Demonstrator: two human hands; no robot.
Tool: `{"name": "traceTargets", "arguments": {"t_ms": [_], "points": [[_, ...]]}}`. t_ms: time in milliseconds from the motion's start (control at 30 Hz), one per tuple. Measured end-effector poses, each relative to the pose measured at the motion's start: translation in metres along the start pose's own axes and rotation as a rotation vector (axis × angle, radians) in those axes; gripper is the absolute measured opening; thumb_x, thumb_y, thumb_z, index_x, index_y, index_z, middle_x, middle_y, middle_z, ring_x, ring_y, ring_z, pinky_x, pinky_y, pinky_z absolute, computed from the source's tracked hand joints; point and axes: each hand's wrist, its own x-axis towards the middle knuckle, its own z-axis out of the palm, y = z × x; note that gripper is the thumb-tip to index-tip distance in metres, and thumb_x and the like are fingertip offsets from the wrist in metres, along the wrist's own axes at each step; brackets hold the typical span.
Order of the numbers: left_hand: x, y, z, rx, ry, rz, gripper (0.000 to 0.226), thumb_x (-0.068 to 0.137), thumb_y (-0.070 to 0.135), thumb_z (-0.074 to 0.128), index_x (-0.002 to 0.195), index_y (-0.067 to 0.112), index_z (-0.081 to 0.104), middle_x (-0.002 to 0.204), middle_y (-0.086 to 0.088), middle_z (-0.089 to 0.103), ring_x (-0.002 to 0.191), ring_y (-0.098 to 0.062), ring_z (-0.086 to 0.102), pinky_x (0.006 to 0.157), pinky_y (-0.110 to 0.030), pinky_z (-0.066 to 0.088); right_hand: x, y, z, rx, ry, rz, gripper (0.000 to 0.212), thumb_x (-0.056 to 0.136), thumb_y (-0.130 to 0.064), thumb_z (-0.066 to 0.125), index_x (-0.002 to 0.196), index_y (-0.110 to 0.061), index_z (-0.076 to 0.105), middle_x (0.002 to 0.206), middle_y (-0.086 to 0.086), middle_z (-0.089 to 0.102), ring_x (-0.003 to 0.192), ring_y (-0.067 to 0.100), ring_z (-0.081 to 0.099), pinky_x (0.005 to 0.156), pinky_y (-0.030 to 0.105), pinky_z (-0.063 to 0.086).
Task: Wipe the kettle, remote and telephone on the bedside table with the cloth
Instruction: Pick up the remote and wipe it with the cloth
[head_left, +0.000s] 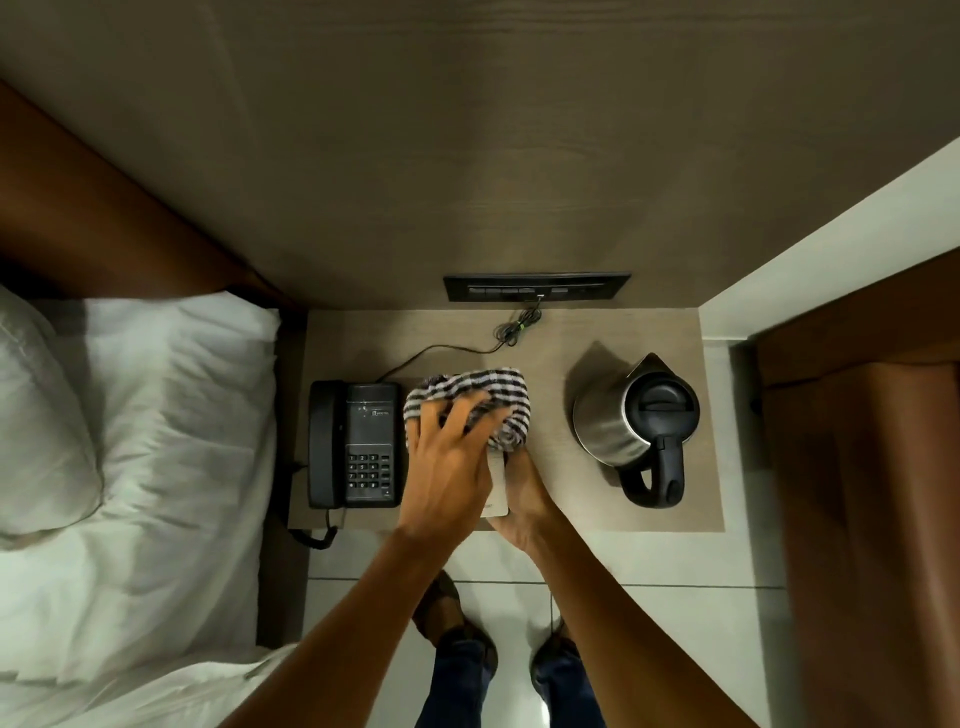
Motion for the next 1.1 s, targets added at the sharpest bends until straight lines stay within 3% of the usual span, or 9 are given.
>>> {"name": "traceTargets", "arguments": {"t_ms": [67,167,367,533,633,733,800,900,1100], "points": [[-0.015,0.0,0.002,-0.035,-0.002,0.001,0.046,0.093,0.021,0.044,0.134,0.029,0.063,0.146,0.0,0.054,0.14,-0.033,0.041,0.113,-0.059,0.037,-0.002,0.011,-0.003,0.077,-0.021,0.004,0.049,0.091,-0.044,0.057,0.134,-0.02,0.055,0.12,-0.003,0.082,0.112,0.013,0.078,0.092,0.031,0.064],[-0.04,0.003,0.007,-0.133,0.034,-0.052,0.04,0.095,0.023,0.047,0.128,0.025,0.067,0.138,-0.001,0.061,0.129,-0.027,0.048,0.107,-0.054,0.045,-0.001,0.016,-0.013,0.116,0.028,0.076,0.045,0.098,-0.042,0.051,0.114,-0.014,0.082,0.111,0.009,0.084,0.102,0.021,0.081,0.083,0.034,0.066],[-0.085,0.007,0.007,-0.27,0.078,-0.054,0.03,0.092,0.016,0.046,0.106,0.013,0.073,0.103,-0.002,0.069,0.087,-0.019,0.058,0.065,-0.041,0.057,0.008,0.007,-0.023,0.077,0.063,0.153,0.072,0.09,-0.078,0.058,0.114,-0.012,0.074,0.097,0.009,0.075,0.084,0.021,0.075,0.079,0.034,0.063],[-0.019,0.019,-0.012,-0.315,0.232,-0.15,0.042,0.1,0.024,0.039,0.135,0.018,0.062,0.126,-0.005,0.059,0.105,-0.014,0.042,0.084,-0.031,0.048,0.008,0.0,-0.019,0.036,0.022,0.045,0.067,0.099,-0.069,0.049,0.14,-0.02,0.068,0.142,0.019,0.065,0.124,0.034,0.067,0.105,0.047,0.053],[0.021,0.025,-0.011,-0.181,0.137,-0.119,0.048,0.1,0.018,0.041,0.145,0.021,0.058,0.145,-0.006,0.054,0.122,-0.027,0.046,0.101,-0.041,0.047,0.009,-0.003,-0.007,-0.007,0.034,0.003,0.057,0.103,-0.066,0.048,0.144,-0.031,0.066,0.153,0.008,0.062,0.14,0.026,0.061,0.122,0.046,0.04],[0.013,0.019,0.002,-0.088,-0.014,-0.057,0.047,0.1,0.013,0.053,0.145,0.024,0.058,0.151,-0.004,0.05,0.133,-0.032,0.043,0.109,-0.051,0.044,0.006,-0.002,-0.005,-0.023,0.043,-0.002,0.053,0.086,-0.065,0.07,0.128,-0.033,0.077,0.131,0.002,0.077,0.12,0.019,0.075,0.104,0.038,0.058],[-0.011,0.01,0.009,-0.083,-0.048,-0.036,0.047,0.098,0.013,0.056,0.143,0.026,0.058,0.152,-0.003,0.049,0.138,-0.032,0.041,0.111,-0.053,0.044,0.007,-0.006,-0.012,0.025,0.077,0.033,0.054,0.09,-0.057,0.064,0.129,-0.02,0.072,0.119,0.007,0.082,0.112,0.023,0.077,0.092,0.035,0.064],[-0.052,-0.001,0.014,-0.132,-0.062,-0.044,0.044,0.097,0.019,0.046,0.138,0.026,0.061,0.149,-0.004,0.052,0.134,-0.032,0.045,0.106,-0.054,0.05,0.014,-0.019,-0.01,0.016,0.071,0.121,0.072,0.099,-0.071,0.045,0.111,-0.008,0.078,0.102,0.015,0.08,0.097,0.027,0.076,0.09,0.04,0.062],[-0.086,-0.001,0.006,-0.166,0.068,0.066,0.035,0.093,0.02,0.048,0.118,0.024,0.073,0.128,0.002,0.065,0.113,-0.02,0.047,0.084,-0.044,0.056,0.023,-0.032,-0.004,0.067,0.049,0.141,0.073,0.092,-0.078,0.054,0.111,-0.01,0.071,0.095,0.01,0.067,0.082,0.02,0.065,0.079,0.031,0.056]]}}
